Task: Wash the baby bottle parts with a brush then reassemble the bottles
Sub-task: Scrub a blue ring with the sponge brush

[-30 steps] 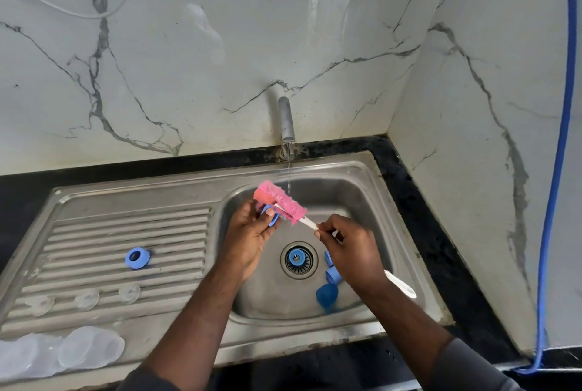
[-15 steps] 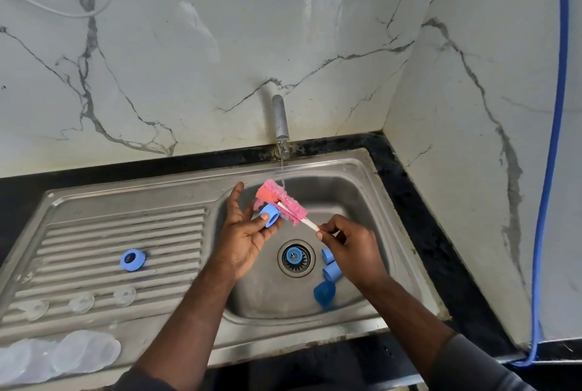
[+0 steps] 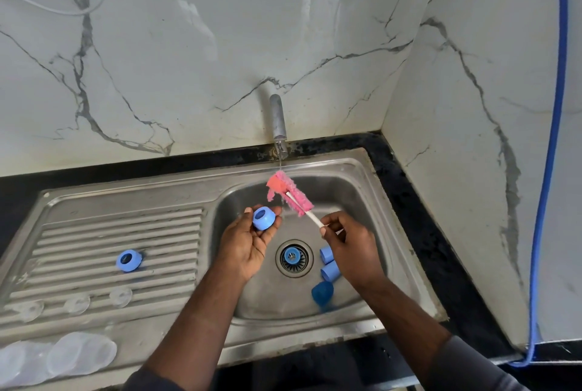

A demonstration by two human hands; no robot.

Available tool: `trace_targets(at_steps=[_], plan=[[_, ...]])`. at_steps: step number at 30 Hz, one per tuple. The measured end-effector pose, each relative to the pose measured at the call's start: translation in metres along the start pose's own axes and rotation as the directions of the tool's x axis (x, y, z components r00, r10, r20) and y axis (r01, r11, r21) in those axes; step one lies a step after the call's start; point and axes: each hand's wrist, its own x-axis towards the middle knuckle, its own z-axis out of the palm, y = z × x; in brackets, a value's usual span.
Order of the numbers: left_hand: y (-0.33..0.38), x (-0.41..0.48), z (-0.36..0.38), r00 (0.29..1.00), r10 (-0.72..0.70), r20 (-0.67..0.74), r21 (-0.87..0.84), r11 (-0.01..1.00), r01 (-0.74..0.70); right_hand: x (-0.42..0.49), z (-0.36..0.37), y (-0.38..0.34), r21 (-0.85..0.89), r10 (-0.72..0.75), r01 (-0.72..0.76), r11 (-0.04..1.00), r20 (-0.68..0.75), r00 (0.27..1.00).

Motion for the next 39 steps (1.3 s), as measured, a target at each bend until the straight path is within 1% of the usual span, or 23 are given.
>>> trace_targets(at_steps=[2,4,6,10,13,16,18,20,24,27,31,33,36,38,39], plan=[[0.001,0.004,-0.001,0.999,-0.038,-0.038,-0.058,0.998,0.035,0.002,0.0,-0.001,-0.004,-0.004,0.004,1.0,0.002,1.0],[0.002,0.006,0.0,0.997,-0.043,-0.068,-0.109,0.993,0.035,0.002,0.001,-0.002,0.002,-0.005,0.005,1.0,0.013,1.0],[0.003,0.006,0.005,0.996,-0.039,-0.078,-0.117,0.993,0.03,0.0,0.002,-0.004,0.009,-0.013,0.013,1.0,0.026,1.0],[0.002,0.008,0.016,0.996,-0.029,-0.083,-0.018,0.999,0.028,-0.003,0.006,-0.005,-0.004,-0.077,0.077,0.997,0.065,0.995],[0.002,0.007,0.018,0.997,-0.029,-0.075,0.155,0.987,0.04,-0.002,0.005,-0.009,-0.025,-0.115,0.116,0.993,0.054,0.992],[0.001,0.004,0.016,1.0,-0.026,0.002,0.222,0.975,0.025,0.002,0.003,-0.012,-0.041,-0.109,0.109,0.993,0.003,0.994],[0.002,0.002,0.015,0.996,-0.034,0.081,0.218,0.976,0.016,0.006,0.001,-0.01,-0.066,-0.11,0.108,0.992,-0.02,0.994],[0.003,0.002,0.014,0.992,-0.039,0.12,0.19,0.982,0.015,0.007,0.0,-0.009,-0.077,-0.117,0.115,0.99,-0.012,0.993],[0.003,-0.001,0.018,0.998,-0.015,0.066,0.092,0.996,0.009,0.0,0.0,-0.004,-0.034,-0.102,0.104,0.994,0.049,0.994],[0.001,-0.001,0.018,0.999,-0.022,0.03,0.025,0.999,0.021,-0.001,0.003,-0.004,-0.026,-0.063,0.065,0.998,0.074,0.995],[-0.008,-0.002,0.016,0.998,-0.039,0.054,-0.062,0.997,0.043,0.003,0.004,-0.009,0.012,0.009,-0.009,1.0,0.048,0.999],[-0.011,-0.002,0.016,0.997,-0.035,0.067,-0.095,0.995,0.041,0.002,0.003,-0.01,0.024,0.013,-0.015,1.0,0.054,0.998],[-0.013,-0.002,0.016,0.993,-0.059,0.106,-0.077,0.995,0.068,-0.001,0.0,-0.009,0.05,0.022,-0.025,0.998,0.063,0.998],[-0.015,-0.004,0.017,0.99,-0.089,0.108,0.011,0.996,0.088,0.0,-0.002,-0.011,0.071,0.05,-0.054,0.996,0.056,0.997],[-0.017,-0.005,0.018,0.992,-0.097,0.086,0.074,0.993,0.091,0.001,-0.002,-0.012,0.073,0.056,-0.06,0.996,0.051,0.997]])
